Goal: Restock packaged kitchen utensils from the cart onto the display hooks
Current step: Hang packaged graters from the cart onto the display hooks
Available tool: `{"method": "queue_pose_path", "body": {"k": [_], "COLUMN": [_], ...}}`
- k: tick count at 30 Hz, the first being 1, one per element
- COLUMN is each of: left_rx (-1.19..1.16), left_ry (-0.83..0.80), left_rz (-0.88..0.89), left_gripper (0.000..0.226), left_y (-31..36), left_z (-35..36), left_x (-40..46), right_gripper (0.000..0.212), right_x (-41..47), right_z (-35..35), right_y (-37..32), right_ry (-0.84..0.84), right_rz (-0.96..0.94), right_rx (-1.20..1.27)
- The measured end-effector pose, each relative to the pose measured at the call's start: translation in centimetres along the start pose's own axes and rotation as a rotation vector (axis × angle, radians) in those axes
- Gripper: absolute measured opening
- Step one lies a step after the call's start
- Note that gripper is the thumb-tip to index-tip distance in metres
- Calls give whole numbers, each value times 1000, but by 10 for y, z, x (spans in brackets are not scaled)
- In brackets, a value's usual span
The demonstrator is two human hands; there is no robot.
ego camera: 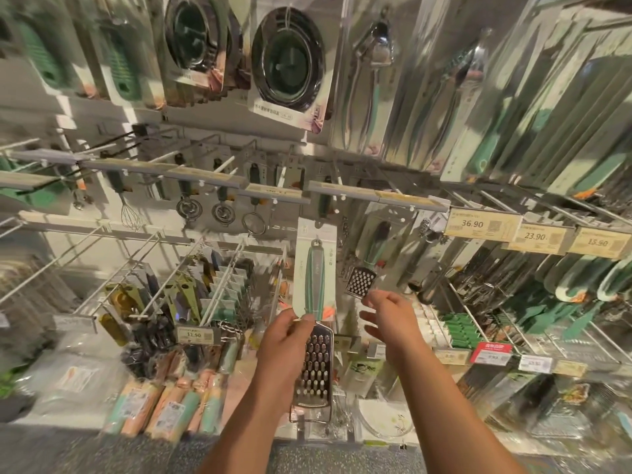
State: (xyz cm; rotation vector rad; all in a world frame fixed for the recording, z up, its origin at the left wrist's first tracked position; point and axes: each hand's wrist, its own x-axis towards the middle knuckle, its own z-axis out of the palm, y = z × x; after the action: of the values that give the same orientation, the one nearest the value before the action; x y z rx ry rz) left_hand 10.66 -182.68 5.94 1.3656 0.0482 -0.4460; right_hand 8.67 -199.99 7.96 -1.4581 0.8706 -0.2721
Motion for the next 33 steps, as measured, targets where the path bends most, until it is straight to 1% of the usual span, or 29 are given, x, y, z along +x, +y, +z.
{"method": "queue_pose_path", "body": {"k": [3,5,6,8,9,11,14,17,21,22,24,25,28,33], "left_rx": [2,44,72,114,136,195,244,256,235,229,202,195,189,169], "left_ry": [-22,-22,-25,-39,-54,-95,-146,-173,-206,-208,-205,-211,-235,-221], "left_rz": [-9,-16,-15,-36,-35,-28,-20,-30,-41,-48,-71,-64,-41,-16], "left_gripper": [56,53,45,12,7,13,11,12,12,15,29,30,23,21], "left_y": [-2,-3,-5,-7,-7,-8,-7,-8,-8,-9,-10,-10,-9,-8], "left_z": [4,8,9,12,13,17,21,24,30,31,33,34,34,33], "left_x": [0,-2,-3,-3,-5,-7,-10,-9,-10,-10,-9,-8,-7,-6], "right_gripper": [21,25,26,24,23,21,22,23,19,18,18,18,19,20], "right_x": [-13,-23,-28,-31,-31,-30,-29,-30,-30,-29,-27,-25,-19,-11], "right_z": [5,7,8,9,8,5,-3,-8,-14,-16,-19,-21,-26,-28], "right_y": [2,1,1,3,4,5,8,12,15,15,14,13,9,1], "right_ry": [-92,-167,-203,-231,-232,-224,-200,-173,-108,-90,-53,-35,-6,28], "right_rz": [-48,-90,-110,-141,-154,-181,-216,-233,-242,-244,-249,-253,-269,-239], "right_rx": [53,104,100,97,104,115,132,158,189,199,206,206,201,181]}}
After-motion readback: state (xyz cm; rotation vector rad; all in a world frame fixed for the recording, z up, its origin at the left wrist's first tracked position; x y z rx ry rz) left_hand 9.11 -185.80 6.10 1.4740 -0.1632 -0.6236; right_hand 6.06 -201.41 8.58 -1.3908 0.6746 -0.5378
